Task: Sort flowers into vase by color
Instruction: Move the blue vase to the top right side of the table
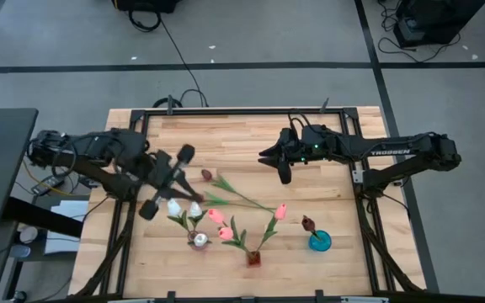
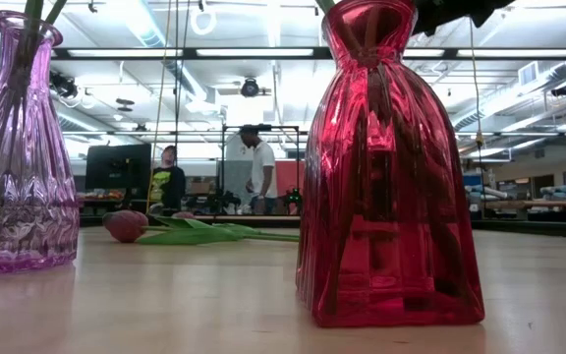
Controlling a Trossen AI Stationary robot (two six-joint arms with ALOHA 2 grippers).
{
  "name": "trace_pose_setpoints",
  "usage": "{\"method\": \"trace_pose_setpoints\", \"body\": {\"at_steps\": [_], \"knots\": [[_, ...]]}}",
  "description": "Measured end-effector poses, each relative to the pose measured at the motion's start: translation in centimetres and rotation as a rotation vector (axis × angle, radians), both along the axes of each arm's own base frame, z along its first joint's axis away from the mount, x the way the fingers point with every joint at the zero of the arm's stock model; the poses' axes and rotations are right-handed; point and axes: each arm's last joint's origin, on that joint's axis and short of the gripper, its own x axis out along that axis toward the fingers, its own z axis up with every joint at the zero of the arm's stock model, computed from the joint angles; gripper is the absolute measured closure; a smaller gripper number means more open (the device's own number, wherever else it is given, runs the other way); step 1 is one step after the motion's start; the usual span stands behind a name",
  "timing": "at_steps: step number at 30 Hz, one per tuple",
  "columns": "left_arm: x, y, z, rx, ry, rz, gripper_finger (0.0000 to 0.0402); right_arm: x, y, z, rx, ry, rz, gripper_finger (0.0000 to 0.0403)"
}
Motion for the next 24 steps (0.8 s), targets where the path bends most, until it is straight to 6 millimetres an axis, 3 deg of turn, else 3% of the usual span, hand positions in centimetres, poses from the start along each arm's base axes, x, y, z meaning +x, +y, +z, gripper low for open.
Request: {"method": "trace_pose_setpoints", "body": {"at_steps": [9,16,24], "knots": [[-5.4,2.5,-3.3,-0.098,-0.104,0.210,0.0382,1.1,0.4,0.2,0.016,-0.058,0.157,0.0274],[-6.6,3.2,-5.4,-0.097,-0.116,0.381,0.0382,3.3,-0.5,-3.2,0.064,0.048,0.191,0.0289],[-7.5,3.6,-7.6,-0.071,-0.078,0.441,0.0383,5.4,-1.2,-6.7,0.095,0.111,0.208,0.0296]]}}
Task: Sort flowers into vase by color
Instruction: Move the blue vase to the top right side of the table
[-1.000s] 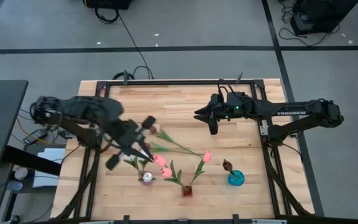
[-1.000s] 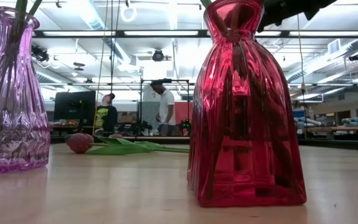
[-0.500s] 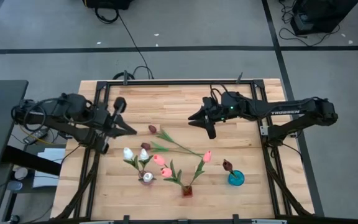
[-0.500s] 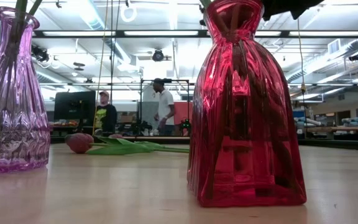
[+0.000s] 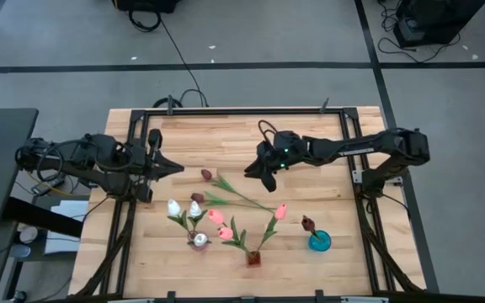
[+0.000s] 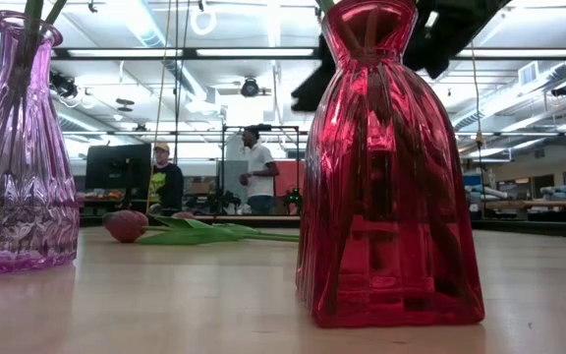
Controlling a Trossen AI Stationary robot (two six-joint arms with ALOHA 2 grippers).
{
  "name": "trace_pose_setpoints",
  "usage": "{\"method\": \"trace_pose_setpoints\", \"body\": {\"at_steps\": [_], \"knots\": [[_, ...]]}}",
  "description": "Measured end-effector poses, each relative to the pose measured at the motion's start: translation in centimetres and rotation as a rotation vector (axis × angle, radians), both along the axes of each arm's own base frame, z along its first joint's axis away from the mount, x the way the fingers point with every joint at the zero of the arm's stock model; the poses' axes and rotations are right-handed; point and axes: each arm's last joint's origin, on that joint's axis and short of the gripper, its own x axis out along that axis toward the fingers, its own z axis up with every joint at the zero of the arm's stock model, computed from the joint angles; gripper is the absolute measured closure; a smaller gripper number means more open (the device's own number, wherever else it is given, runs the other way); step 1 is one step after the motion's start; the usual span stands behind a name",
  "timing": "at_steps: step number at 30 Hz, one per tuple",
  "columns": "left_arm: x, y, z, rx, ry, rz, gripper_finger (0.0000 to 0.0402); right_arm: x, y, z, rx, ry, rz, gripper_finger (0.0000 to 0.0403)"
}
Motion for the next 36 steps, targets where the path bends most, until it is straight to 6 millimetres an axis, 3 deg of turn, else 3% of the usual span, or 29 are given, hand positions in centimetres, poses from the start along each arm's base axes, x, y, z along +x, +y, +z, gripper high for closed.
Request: {"method": "trace_pose_setpoints", "body": {"at_steps": [7,12,18,22,26,36], "knots": [[-2.2,0.6,-2.6,-0.066,-0.030,0.045,0.0383,2.0,0.7,-2.1,-0.031,0.107,0.016,0.0296],[-2.1,0.6,-5.0,-0.093,0.011,0.060,0.0383,2.6,1.5,-2.8,-0.160,0.220,0.061,0.0296],[-2.3,0.8,-7.2,-0.113,0.043,0.109,0.0383,-0.1,1.4,-1.2,-0.271,0.309,-0.030,0.0296],[-2.6,0.9,-8.2,-0.146,0.051,0.119,0.0383,-2.4,2.3,0.3,-0.304,0.262,-0.063,0.0296],[-2.4,0.8,-9.7,-0.172,0.091,0.126,0.0383,-4.3,3.3,0.5,-0.324,0.245,-0.084,0.0296],[-1.9,0.6,-13.9,-0.166,0.234,0.112,0.0383,-5.0,4.7,-0.3,-0.342,0.182,-0.071,0.0296]]}}
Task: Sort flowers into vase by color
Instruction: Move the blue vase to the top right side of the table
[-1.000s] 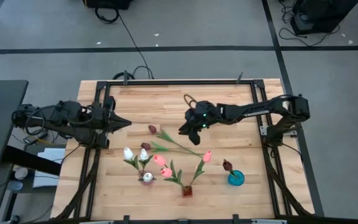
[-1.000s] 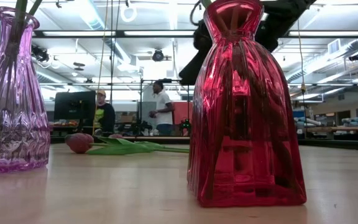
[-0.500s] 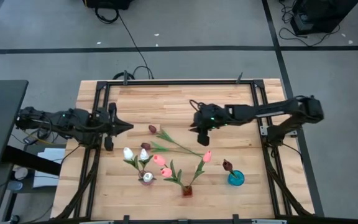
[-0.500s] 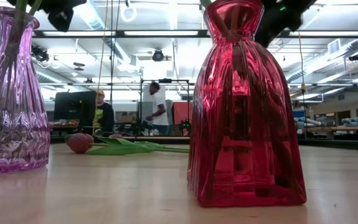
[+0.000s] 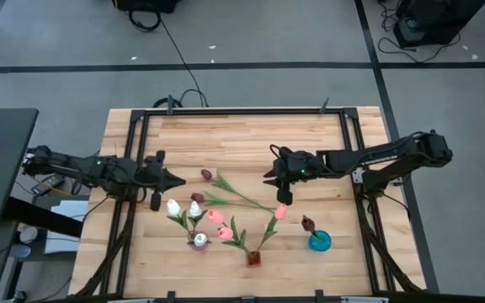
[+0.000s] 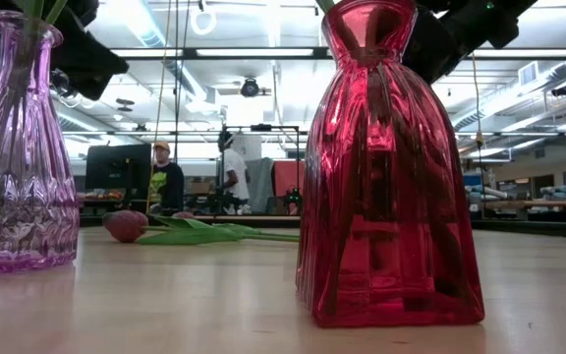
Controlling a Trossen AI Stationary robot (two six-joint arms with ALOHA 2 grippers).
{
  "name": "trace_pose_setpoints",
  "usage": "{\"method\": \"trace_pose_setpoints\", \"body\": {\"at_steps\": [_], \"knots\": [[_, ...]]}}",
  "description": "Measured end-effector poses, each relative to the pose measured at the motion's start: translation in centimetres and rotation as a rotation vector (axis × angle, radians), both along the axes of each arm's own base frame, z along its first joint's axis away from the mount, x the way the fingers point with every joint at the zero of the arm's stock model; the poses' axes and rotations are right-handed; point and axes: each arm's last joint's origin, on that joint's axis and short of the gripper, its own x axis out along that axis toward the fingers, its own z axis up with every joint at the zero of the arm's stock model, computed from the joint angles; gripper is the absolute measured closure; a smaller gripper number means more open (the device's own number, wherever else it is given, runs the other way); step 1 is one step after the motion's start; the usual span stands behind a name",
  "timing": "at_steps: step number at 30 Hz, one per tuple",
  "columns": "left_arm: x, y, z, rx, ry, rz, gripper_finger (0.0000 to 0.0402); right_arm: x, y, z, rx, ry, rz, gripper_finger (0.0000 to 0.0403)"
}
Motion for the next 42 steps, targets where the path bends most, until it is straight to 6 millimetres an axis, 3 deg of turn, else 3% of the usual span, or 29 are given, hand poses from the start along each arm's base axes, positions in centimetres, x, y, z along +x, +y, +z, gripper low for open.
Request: {"method": "trace_pose_setpoints", "body": {"at_steps": [9,18,25,28,32,36,42], "knots": [[0.6,-0.7,-3.3,-0.056,-0.066,-0.073,0.0383,-0.3,0.3,-1.1,0.027,-0.036,0.003,0.0296],[0.7,-0.9,-6.0,-0.088,-0.108,-0.066,0.0383,-0.6,2.5,-1.4,0.115,0.005,0.032,0.0293],[0.6,-0.9,-7.1,-0.089,-0.140,-0.088,0.0383,-1.6,2.9,-2.0,0.105,0.117,0.051,0.0240],[0.6,-0.9,-7.7,-0.090,-0.132,-0.087,0.0383,-2.7,2.7,-1.5,0.065,0.155,0.052,0.0207],[0.6,-0.9,-7.5,-0.095,-0.155,-0.088,0.0383,-4.8,2.3,-0.2,0.003,0.074,0.053,0.0181],[0.6,-0.9,-7.4,-0.098,-0.168,-0.088,0.0383,-7.6,2.0,-0.5,0.055,0.017,0.033,0.0178],[0.6,-0.9,-7.4,-0.098,-0.168,-0.088,0.0383,-10.6,3.2,-1.7,0.222,-0.033,0.131,0.0187]]}}
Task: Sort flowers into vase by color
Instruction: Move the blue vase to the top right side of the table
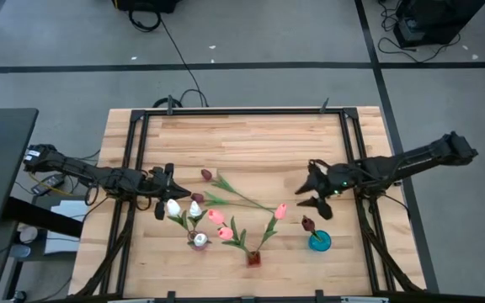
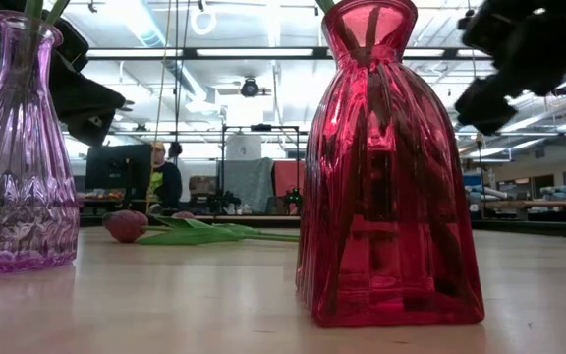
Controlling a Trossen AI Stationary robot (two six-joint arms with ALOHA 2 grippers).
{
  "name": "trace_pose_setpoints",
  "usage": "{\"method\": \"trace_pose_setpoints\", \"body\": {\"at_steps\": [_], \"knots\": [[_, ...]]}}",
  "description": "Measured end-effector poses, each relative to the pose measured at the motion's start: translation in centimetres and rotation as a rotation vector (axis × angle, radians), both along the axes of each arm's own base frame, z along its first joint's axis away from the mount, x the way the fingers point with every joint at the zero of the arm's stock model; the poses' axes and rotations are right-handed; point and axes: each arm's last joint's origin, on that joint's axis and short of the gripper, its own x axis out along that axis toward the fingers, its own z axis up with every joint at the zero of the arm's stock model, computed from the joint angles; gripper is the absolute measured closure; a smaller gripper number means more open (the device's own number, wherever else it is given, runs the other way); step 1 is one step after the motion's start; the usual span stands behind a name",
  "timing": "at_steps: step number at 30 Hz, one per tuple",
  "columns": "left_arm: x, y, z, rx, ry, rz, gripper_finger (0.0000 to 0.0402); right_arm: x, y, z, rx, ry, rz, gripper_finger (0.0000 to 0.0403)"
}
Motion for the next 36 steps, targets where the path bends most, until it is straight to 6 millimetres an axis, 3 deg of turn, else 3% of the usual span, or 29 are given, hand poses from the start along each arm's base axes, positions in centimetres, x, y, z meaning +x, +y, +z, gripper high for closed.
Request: {"method": "trace_pose_setpoints", "body": {"at_steps": [5,12,21,27,36], "knots": [[0.0,0.0,0.0,0.000,0.000,0.000,0.0383,-1.3,1.1,-0.4,0.086,-0.009,0.137,0.0197],[0.0,0.0,0.0,0.000,0.001,0.000,0.0383,-2.1,1.7,-1.3,0.107,0.060,0.139,0.0199],[0.0,0.1,0.2,-0.011,-0.023,0.018,0.0383,-3.4,3.3,-1.8,0.085,0.145,0.272,0.0200],[0.1,0.1,0.5,-0.017,-0.051,0.039,0.0383,-4.7,3.5,-1.3,0.121,0.138,0.356,0.0200],[0.1,0.2,1.3,-0.057,-0.131,0.072,0.0383,-5.4,4.6,-0.9,0.283,0.193,0.282,0.0200]]}}
